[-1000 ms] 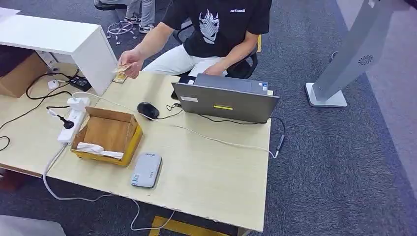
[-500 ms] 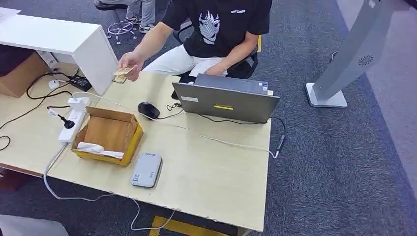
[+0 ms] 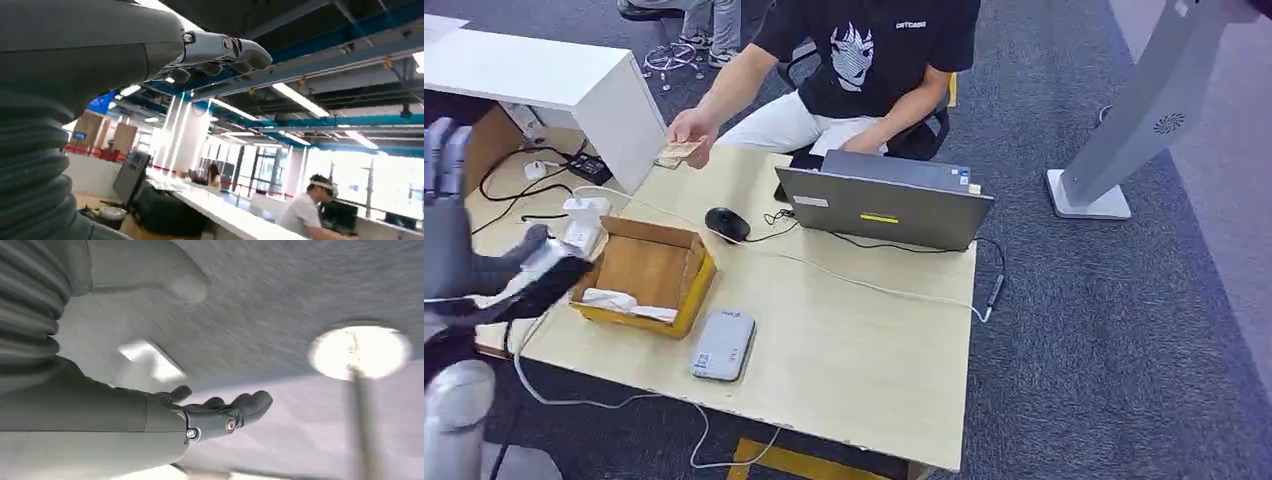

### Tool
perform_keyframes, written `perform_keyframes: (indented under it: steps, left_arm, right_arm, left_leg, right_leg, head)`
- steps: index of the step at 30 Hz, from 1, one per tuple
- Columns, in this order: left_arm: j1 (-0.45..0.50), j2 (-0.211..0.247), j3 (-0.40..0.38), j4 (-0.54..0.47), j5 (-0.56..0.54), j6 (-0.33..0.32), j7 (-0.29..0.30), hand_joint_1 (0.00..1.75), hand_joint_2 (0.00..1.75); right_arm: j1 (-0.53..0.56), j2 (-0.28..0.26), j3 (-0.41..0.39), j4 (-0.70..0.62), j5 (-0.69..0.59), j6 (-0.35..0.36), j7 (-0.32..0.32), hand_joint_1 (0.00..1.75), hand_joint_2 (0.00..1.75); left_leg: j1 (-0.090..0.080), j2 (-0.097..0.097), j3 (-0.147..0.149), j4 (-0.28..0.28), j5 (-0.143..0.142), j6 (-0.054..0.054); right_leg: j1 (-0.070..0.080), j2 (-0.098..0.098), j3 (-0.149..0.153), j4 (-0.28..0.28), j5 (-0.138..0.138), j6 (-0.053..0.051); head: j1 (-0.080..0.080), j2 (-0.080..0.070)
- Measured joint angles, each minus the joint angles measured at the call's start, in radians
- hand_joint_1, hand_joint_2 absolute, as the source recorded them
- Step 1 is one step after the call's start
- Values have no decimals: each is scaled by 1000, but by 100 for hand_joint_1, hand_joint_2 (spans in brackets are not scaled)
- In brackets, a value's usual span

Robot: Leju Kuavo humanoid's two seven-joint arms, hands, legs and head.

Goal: Pass the card to the sensor for recognition and then transmit it.

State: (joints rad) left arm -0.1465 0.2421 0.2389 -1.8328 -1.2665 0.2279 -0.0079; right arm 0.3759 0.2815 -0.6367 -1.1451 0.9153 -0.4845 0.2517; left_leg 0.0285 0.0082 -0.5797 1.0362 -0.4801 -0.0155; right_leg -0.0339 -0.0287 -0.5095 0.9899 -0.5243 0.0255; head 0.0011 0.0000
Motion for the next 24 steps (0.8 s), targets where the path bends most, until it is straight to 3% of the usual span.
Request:
perform_keyframes:
  steps: [1, 3, 7, 14, 24]
  left_arm:
    - [-17, -25, -78, 42, -53, 36, 49, 0, 175]
    - [-36, -37, -190, 91, -58, 80, 105, 0, 175]
    - [-65, -43, -295, 135, -30, 75, 119, 0, 175]
    - [-88, -62, -383, 172, -59, 55, 109, 0, 175]
    - [-93, -87, -427, 201, -58, 57, 111, 0, 175]
  right_arm:
    - [-24, 0, -17, 23, 46, 0, -26, 0, 175]
    - [-53, 0, -54, 56, 95, 3, -55, 0, 175]
    - [-66, 0, -105, 101, 114, 3, -66, 0, 175]
    - [-75, 0, -139, 133, 152, 3, -79, 0, 175]
    - [-85, 0, -171, 162, 188, 3, -119, 0, 175]
  left_leg:
    - [0, 1, -1, 0, 0, 0]
    - [0, 4, -1, 0, 1, 0]
    - [-1, 3, -2, 1, 1, 1]
    - [-1, 3, -3, 0, 1, 1]
    - [-1, 3, -4, 0, 1, 1]
  right_leg:
    - [0, 0, 0, 0, 1, 0]
    - [0, 3, 0, 0, 3, 2]
    - [-1, 3, 0, 0, 3, 2]
    - [0, 3, -2, 1, 3, 2]
    - [-1, 3, -1, 0, 3, 2]
  head:
    - [1, 0]
    - [0, 0]
    - [0, 0]
    - [0, 0]
    - [0, 0]
